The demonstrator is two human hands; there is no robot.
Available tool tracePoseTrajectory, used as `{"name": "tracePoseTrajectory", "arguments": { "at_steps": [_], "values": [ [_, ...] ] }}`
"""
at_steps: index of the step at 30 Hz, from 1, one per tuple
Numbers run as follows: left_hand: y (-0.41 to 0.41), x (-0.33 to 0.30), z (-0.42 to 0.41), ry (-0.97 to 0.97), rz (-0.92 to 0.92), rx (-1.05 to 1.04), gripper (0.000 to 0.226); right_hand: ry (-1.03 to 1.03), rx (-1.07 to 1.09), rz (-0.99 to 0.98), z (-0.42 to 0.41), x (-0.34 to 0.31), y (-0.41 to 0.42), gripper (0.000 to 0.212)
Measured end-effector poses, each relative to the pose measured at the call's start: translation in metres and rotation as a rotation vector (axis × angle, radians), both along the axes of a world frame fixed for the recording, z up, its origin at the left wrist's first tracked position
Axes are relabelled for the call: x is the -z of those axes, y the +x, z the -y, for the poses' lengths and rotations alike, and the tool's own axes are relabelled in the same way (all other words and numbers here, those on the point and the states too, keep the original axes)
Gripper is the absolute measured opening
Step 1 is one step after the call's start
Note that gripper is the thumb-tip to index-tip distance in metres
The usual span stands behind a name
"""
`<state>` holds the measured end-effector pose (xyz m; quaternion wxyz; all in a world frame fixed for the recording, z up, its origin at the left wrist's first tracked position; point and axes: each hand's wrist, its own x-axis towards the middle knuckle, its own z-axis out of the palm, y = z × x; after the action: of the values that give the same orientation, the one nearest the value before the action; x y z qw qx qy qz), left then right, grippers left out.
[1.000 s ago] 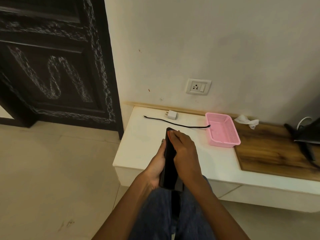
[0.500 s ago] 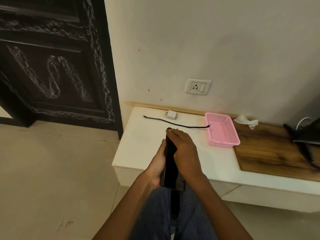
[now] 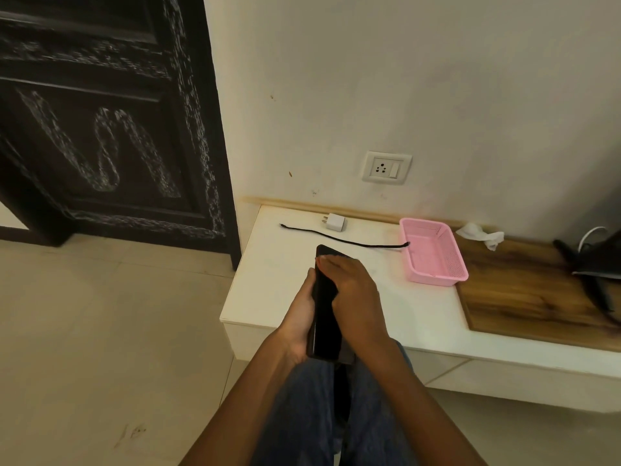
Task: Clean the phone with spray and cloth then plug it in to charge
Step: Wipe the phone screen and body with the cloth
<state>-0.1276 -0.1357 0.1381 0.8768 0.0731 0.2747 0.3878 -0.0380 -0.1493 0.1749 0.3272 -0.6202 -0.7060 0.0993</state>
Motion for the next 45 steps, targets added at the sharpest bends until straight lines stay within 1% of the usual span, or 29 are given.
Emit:
{"name": "tracePoseTrajectory", "arguments": {
  "at_steps": [2,3,6,8,10,11,14,16,17,19,21,22,23,25,27,28,30,32,33,36,37,39,41,43,45],
  "values": [
    [-0.005,0.001,-0.003,0.010,-0.011,-0.020,0.048,-0.015,-0.036,0.006,0.004,-0.002,-0.003,0.045],
    [-0.008,0.002,-0.004,0.018,-0.042,-0.034,0.050,-0.014,-0.076,0.047,0.009,0.000,-0.005,0.047],
    [-0.016,0.010,-0.010,0.001,-0.187,-0.049,0.067,-0.060,-0.171,0.056,0.034,0.008,-0.013,0.051],
    [-0.017,0.009,-0.011,-0.001,-0.218,-0.045,0.073,-0.052,-0.183,0.052,0.040,0.009,-0.017,0.049],
    [-0.015,0.005,-0.008,0.023,-0.211,-0.048,0.064,0.033,-0.134,0.078,0.031,0.006,-0.015,0.041],
    [-0.013,0.003,-0.006,0.043,-0.188,-0.046,0.058,0.038,-0.109,0.086,0.025,0.002,-0.014,0.040],
    [-0.009,0.001,-0.003,0.063,-0.106,-0.040,0.048,0.002,-0.061,0.061,0.008,-0.004,-0.008,0.040],
    [-0.011,0.000,-0.004,0.052,-0.097,-0.050,0.049,-0.018,-0.084,0.101,0.007,-0.004,-0.007,0.043],
    [-0.014,0.002,-0.006,0.047,-0.117,-0.048,0.052,-0.016,-0.124,0.116,0.012,-0.002,-0.008,0.044],
    [-0.021,0.008,-0.010,0.030,-0.209,-0.020,0.066,-0.025,-0.195,0.116,0.030,0.003,-0.011,0.046],
    [-0.025,0.014,-0.013,0.020,-0.281,0.001,0.079,0.006,-0.217,0.171,0.048,0.007,-0.014,0.042],
    [-0.026,0.016,-0.012,0.023,-0.297,0.005,0.081,0.020,-0.226,0.189,0.052,0.006,-0.015,0.040],
    [-0.025,0.015,-0.011,0.027,-0.296,0.013,0.080,0.052,-0.230,0.179,0.049,0.004,-0.015,0.039],
    [-0.020,0.010,-0.010,0.045,-0.275,0.011,0.071,0.103,-0.197,0.171,0.032,-0.003,-0.012,0.038],
    [-0.013,0.005,-0.009,0.084,-0.248,0.030,0.062,0.073,-0.103,0.167,0.009,-0.011,-0.002,0.039],
    [-0.011,0.003,-0.009,0.098,-0.250,0.047,0.061,0.050,-0.078,0.180,-0.002,-0.012,0.005,0.040],
    [-0.010,0.001,-0.009,0.100,-0.286,0.062,0.061,0.039,-0.068,0.203,-0.010,-0.012,0.010,0.044],
    [-0.015,0.002,-0.010,0.085,-0.280,0.054,0.062,0.057,-0.092,0.186,0.001,-0.008,0.004,0.046],
    [-0.019,0.003,-0.011,0.068,-0.283,0.047,0.064,0.092,-0.126,0.189,0.011,-0.003,0.001,0.046],
    [-0.027,0.008,-0.014,0.032,-0.332,0.051,0.079,0.067,-0.198,0.210,0.039,0.011,-0.005,0.045],
    [-0.026,0.009,-0.013,0.038,-0.347,0.054,0.079,0.068,-0.199,0.207,0.040,0.012,-0.005,0.045],
    [-0.022,0.007,-0.012,0.067,-0.360,0.065,0.072,0.118,-0.158,0.184,0.027,0.007,0.000,0.040],
    [-0.017,0.004,-0.013,0.117,-0.355,0.106,0.066,0.135,-0.084,0.172,0.009,-0.005,0.007,0.045],
    [-0.012,0.002,-0.012,0.148,-0.374,0.123,0.064,0.089,-0.003,0.150,-0.009,-0.010,0.017,0.041],
    [-0.012,0.002,-0.012,0.154,-0.394,0.118,0.064,0.082,0.012,0.136,-0.013,-0.010,0.019,0.044]
  ]
}}
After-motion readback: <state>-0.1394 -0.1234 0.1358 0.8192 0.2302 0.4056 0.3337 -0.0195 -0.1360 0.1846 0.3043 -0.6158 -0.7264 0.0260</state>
